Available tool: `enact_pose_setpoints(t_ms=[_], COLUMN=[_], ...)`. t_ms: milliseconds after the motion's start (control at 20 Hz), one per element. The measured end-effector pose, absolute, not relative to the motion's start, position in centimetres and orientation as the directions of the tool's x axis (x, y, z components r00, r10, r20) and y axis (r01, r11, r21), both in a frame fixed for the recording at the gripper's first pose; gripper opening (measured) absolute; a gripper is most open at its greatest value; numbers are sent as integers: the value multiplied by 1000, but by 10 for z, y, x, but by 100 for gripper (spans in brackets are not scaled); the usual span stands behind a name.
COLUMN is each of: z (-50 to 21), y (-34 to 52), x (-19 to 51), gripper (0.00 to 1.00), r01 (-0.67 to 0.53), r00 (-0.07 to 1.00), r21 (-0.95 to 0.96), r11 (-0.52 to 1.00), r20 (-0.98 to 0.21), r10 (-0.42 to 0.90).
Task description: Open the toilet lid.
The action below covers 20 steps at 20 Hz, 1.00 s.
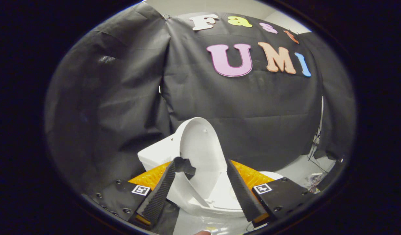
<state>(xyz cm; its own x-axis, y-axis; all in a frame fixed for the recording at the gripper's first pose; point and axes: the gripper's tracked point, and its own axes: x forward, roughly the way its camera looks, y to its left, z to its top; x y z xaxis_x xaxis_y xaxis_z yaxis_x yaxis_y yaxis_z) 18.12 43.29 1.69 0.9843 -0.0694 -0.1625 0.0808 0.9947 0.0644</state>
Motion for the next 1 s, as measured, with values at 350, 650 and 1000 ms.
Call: enact_pose_setpoints(t_ms=[350,650,1000], z=[17,15,4], y=[390,382,339], x=[143,121,87], gripper=[99,99,100], r01=[93,-4,-38], r00=[986,984,971], r21=[52,4,-72], r11=[994,1000,997], r20=[-146,-179,-240], r10=[-85,4,20])
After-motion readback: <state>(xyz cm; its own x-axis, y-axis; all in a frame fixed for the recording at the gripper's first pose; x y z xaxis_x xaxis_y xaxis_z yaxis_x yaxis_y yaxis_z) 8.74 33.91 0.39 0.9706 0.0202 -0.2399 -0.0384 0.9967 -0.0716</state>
